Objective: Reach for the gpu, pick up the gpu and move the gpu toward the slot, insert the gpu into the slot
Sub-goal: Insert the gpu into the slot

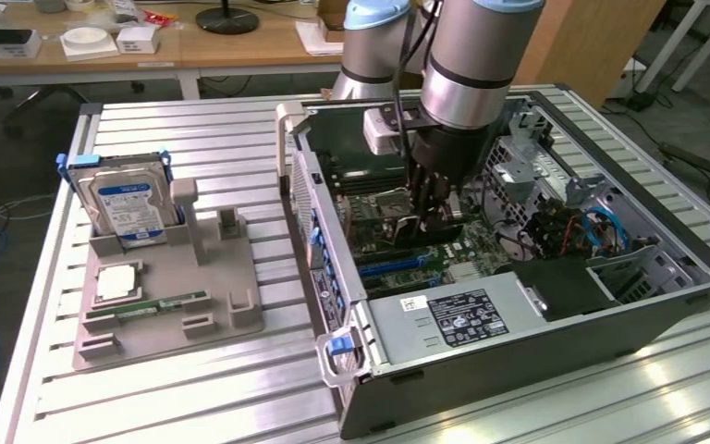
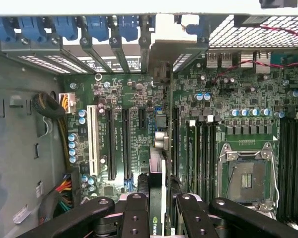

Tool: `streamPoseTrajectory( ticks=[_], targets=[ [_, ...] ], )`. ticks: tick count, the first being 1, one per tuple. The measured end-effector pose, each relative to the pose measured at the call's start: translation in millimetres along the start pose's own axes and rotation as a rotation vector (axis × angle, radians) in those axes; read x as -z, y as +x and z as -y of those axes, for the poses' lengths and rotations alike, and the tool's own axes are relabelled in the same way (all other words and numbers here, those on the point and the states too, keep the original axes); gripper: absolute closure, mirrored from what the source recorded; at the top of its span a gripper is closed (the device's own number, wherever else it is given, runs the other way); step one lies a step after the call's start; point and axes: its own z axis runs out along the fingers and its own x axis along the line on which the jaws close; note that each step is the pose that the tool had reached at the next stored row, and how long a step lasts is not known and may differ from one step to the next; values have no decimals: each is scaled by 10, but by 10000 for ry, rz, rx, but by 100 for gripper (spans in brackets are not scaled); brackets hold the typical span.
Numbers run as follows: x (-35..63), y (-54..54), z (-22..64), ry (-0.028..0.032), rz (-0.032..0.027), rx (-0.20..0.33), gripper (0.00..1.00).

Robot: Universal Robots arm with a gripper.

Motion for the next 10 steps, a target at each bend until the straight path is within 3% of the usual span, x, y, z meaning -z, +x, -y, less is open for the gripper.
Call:
streamPoseTrajectory(
  ticks=[10],
  targets=[
    [-93,3,-16,-1,0,2,74]
  ],
)
